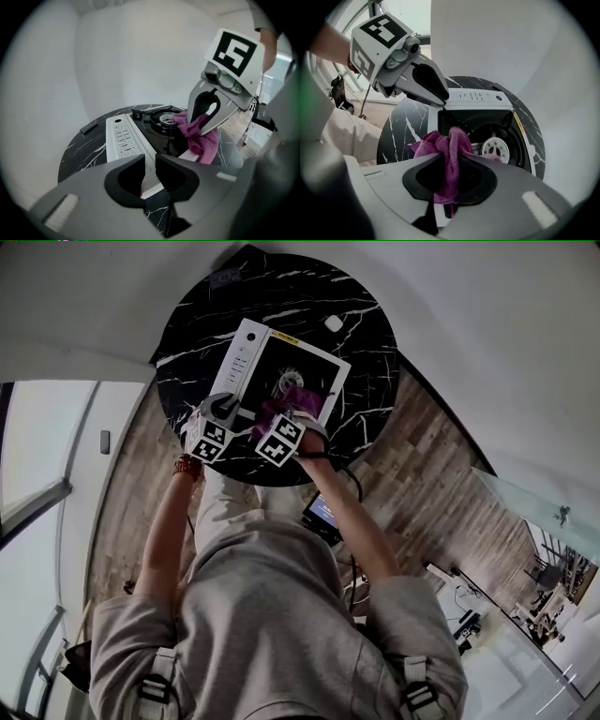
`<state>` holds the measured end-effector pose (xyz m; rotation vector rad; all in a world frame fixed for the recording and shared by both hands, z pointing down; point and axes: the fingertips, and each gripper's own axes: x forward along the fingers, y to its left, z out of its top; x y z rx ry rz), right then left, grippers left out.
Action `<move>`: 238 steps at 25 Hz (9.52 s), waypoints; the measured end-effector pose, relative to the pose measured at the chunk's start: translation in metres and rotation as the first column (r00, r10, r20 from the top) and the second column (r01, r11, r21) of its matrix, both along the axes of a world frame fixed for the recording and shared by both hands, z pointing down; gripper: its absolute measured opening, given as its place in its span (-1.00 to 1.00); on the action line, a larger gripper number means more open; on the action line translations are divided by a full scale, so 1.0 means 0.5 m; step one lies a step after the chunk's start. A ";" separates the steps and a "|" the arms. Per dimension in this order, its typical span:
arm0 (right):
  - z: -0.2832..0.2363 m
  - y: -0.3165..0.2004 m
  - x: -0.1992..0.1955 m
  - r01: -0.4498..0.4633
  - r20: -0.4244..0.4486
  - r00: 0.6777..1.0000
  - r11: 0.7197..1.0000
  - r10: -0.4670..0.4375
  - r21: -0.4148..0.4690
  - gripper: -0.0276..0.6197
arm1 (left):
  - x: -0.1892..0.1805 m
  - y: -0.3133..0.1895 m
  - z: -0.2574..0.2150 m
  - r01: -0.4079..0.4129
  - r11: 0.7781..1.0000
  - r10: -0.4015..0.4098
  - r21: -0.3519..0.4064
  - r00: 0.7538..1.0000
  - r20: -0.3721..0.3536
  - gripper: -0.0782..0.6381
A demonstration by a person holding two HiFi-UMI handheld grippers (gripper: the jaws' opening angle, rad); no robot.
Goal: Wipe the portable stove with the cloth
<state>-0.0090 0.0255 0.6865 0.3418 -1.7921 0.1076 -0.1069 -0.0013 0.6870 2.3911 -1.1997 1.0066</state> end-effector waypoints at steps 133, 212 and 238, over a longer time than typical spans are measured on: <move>-0.311 -0.213 0.065 -0.154 0.647 0.485 0.786 0.588 -0.599 -0.45 | 0.123 0.045 -0.308 -0.232 0.893 0.311 0.385 0.937 -0.157 -0.19; -0.010 -0.325 0.016 0.670 -0.068 0.733 0.735 -0.677 -0.106 -0.57 | 0.098 -0.001 -0.002 0.323 0.942 -0.327 -0.090 0.944 -0.036 -0.37; -0.065 -0.228 0.272 -0.012 0.355 0.931 0.981 0.082 -0.196 -0.58 | 0.082 0.000 -0.054 0.047 0.990 -0.067 -0.136 0.988 -0.141 -0.18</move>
